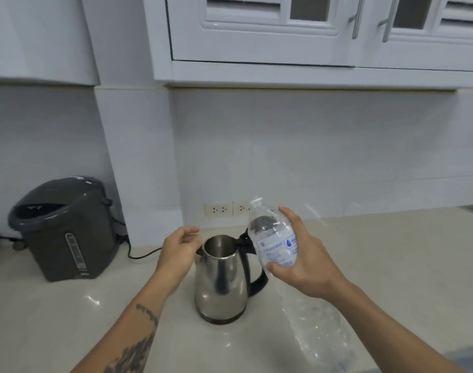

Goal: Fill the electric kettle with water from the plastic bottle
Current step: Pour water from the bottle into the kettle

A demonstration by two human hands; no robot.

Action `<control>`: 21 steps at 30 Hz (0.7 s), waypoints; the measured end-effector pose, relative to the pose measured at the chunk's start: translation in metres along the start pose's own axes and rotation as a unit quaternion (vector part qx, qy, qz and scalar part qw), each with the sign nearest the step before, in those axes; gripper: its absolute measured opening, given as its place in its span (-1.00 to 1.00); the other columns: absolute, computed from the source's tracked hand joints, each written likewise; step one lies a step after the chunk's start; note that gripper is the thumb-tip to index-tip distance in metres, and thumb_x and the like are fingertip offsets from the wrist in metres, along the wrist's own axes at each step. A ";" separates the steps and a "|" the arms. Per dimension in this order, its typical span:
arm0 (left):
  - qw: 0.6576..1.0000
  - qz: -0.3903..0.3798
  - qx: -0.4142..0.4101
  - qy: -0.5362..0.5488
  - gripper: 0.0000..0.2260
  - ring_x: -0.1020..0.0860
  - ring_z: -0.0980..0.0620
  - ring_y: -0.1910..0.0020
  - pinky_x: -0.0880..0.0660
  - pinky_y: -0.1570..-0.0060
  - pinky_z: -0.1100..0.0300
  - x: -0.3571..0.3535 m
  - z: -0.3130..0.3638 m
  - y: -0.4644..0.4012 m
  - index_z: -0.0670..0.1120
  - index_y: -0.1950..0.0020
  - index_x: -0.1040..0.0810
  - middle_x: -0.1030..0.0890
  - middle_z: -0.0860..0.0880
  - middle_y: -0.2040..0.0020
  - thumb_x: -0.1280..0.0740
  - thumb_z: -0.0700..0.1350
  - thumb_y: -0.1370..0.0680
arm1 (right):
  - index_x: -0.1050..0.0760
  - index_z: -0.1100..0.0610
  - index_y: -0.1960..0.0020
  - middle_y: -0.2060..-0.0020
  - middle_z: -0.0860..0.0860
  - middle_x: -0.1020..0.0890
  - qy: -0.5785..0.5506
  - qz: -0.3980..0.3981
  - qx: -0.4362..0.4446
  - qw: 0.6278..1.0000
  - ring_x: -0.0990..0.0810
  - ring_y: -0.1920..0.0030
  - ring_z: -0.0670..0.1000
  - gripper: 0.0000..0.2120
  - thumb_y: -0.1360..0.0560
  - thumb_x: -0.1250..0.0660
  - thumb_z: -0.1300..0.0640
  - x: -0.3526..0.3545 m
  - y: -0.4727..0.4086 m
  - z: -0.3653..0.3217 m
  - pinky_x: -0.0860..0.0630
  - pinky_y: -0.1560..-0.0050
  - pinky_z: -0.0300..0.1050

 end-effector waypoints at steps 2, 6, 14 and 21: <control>0.999 0.036 0.032 -0.005 -0.81 -0.60 -0.06 -0.14 -0.52 -0.19 0.01 0.018 -0.033 -0.006 0.01 -0.14 -0.58 -0.64 0.01 -0.03 -0.36 -0.19 -0.55 | -0.01 -0.41 -0.50 0.16 -0.03 -0.69 0.016 -0.021 -0.013 1.000 -0.68 0.23 0.03 -0.01 -0.30 -0.52 0.01 -0.009 0.001 -0.005 -0.67 0.12 0.09; 0.995 0.026 0.097 -0.008 -0.61 -0.54 -0.06 -0.16 -0.43 -0.13 0.10 0.023 -0.079 -0.009 0.00 -0.30 -0.50 -0.57 -0.05 -0.23 -0.42 -0.19 -0.49 | -0.06 -0.46 -0.44 0.18 -0.02 -0.67 0.061 -0.068 -0.025 0.996 -0.67 0.25 0.05 -0.07 -0.28 -0.50 0.02 -0.023 0.000 -0.013 -0.66 0.15 0.11; 0.981 -0.114 0.155 0.001 0.01 -0.27 -0.15 -0.51 -0.29 -0.38 0.00 -0.015 -0.112 -0.013 0.02 -0.63 0.01 -0.19 -0.11 -0.58 -0.58 -0.19 -0.38 | 0.02 -0.35 -0.52 0.24 -0.10 -0.57 0.153 -0.141 -0.071 0.975 -0.59 0.28 -0.01 -0.01 -0.28 -0.48 -0.03 -0.039 -0.013 -0.006 -0.61 0.20 -0.05; 0.983 -0.111 0.141 0.023 -0.05 -0.52 -0.04 -0.22 -0.46 -0.28 0.00 -0.039 -0.129 -0.018 0.01 -0.50 -0.26 -0.54 0.01 -0.19 -0.65 -0.16 -0.20 | 0.01 -0.29 -0.55 0.34 -0.12 -0.48 0.195 -0.189 -0.098 0.957 -0.52 0.32 -0.02 -0.02 -0.30 -0.48 -0.01 -0.048 -0.025 0.000 -0.41 0.29 -0.18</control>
Point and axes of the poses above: each hand's wrist, its own y-axis away from the middle knuckle, its own x-axis out of the back of the hand, z = x × y, the point moved 4 cm from there along -y, towards the middle knuckle
